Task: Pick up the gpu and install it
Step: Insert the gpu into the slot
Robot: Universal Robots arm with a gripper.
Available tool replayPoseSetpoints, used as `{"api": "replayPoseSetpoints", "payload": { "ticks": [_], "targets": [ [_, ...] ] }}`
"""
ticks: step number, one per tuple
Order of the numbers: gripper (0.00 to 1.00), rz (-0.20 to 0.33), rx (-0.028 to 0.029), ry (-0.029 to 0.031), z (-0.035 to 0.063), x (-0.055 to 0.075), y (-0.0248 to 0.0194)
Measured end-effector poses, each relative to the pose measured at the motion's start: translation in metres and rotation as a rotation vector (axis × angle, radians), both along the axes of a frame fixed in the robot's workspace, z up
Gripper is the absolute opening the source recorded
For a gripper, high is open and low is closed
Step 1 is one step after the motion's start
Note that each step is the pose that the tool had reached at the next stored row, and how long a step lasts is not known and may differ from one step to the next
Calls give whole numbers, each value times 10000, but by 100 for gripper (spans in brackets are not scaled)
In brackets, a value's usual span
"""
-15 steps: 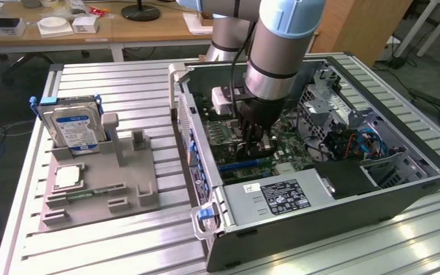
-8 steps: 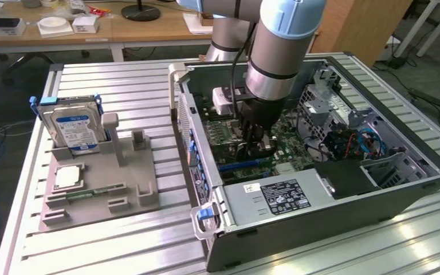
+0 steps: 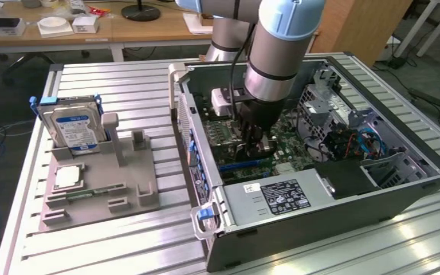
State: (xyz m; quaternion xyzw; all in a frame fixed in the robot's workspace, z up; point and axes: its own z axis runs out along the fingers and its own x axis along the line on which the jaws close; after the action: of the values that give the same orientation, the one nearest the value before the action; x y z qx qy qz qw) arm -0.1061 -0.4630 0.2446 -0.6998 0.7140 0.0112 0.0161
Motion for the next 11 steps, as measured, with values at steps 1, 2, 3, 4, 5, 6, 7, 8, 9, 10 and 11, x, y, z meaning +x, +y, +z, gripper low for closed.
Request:
{"api": "replayPoseSetpoints", "payload": {
  "ticks": [1, 2, 3, 4, 5, 6, 7, 8, 9, 10, 11],
  "targets": [
    [27, -1, 0, 0, -3, -4, 0],
    [27, -1, -2, 0, -8, -11, -1],
    [27, 1, -2, 0, -12, -18, -1],
    [27, 0, -1, 0, -18, -24, 0],
    [27, 1, 1, -1, -27, -26, 0],
    [27, 3, 0, 0, -38, -27, 0],
    [27, 3, -1, 0, -50, -28, 0],
    [27, 1, -1, 0, -63, -30, 0],
    [27, 1, 0, 0, -76, -31, 0],
    [27, 1, 0, 0, -87, -32, 0],
    [27, 2, -3, 1, -95, -33, -1]
  ]
}}
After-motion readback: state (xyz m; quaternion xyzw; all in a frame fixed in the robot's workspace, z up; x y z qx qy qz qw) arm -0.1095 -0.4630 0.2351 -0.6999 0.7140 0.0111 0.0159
